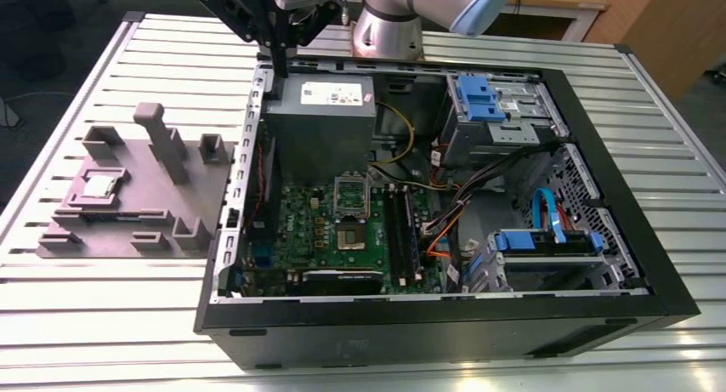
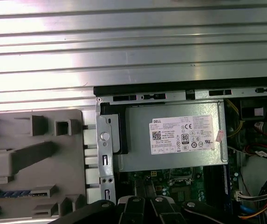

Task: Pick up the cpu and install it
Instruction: 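Reach for the cpu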

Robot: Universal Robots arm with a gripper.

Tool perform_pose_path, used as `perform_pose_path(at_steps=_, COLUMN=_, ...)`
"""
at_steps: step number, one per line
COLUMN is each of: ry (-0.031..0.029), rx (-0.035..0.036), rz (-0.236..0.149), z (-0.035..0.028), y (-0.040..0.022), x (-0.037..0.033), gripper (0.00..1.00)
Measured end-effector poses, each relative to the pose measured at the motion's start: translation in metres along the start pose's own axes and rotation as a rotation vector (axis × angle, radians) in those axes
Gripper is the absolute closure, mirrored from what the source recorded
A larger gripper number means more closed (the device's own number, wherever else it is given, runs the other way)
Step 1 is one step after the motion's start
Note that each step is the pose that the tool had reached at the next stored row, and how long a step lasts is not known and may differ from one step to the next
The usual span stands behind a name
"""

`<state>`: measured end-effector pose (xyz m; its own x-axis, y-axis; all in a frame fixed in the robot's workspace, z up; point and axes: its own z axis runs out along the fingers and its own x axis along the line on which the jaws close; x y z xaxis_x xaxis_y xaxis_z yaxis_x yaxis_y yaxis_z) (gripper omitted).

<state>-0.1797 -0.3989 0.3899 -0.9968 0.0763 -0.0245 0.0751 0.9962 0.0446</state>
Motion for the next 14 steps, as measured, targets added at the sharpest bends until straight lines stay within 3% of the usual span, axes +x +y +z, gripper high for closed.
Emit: perform_pose_path(at_steps=14, ry=0.0000, rx=0.0000, rz=0.000, z=-0.0002, y=-0.0005, x=0.0065, gripper=0.90)
